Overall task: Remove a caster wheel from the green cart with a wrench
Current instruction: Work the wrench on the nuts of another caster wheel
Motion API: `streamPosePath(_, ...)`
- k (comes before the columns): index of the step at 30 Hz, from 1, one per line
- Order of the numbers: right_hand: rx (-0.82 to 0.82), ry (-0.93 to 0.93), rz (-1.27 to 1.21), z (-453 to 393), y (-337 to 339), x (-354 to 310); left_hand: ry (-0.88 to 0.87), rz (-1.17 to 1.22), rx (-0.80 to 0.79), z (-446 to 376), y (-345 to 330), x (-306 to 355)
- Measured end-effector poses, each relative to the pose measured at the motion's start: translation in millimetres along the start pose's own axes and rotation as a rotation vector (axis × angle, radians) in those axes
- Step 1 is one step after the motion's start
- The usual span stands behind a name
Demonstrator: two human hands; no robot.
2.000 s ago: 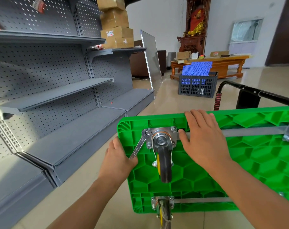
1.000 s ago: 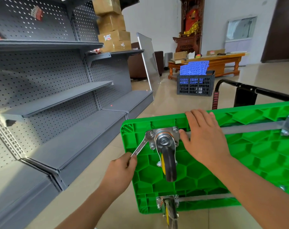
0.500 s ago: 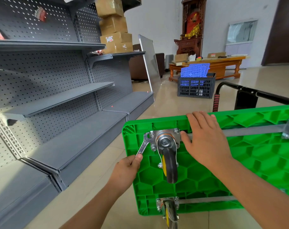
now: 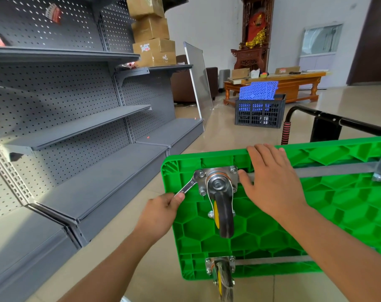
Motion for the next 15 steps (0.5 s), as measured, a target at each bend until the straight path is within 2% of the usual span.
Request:
streamPosePath(4,-0.002,-0.001,-0.006,0,0,0,0.054,-0.071,0.044,-15,33,-1)
streamPosePath(9,-0.002,-0.007,-0.008,1,1,-1,0.106,-0.078,0.08,-11,32,5)
streamPosePath(12,-0.005,-0.01,-0.011,1,1,-1,0.07,-0.127,0.083,-13,36,8)
streamPosePath(15,-0.015,0.003,-0.003,1,2,0,-0.09,-0.236,-0.046,-21,42,11)
Point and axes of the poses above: each hand's wrist, its own z-axis away from the middle knuckle, its own y-axis out of the back of the hand, x = y × z, the point moved 4 cm from there along -z, towards the middle knuckle, and after that the axes turned 5 degrees about -y, right-handed, at the moved point
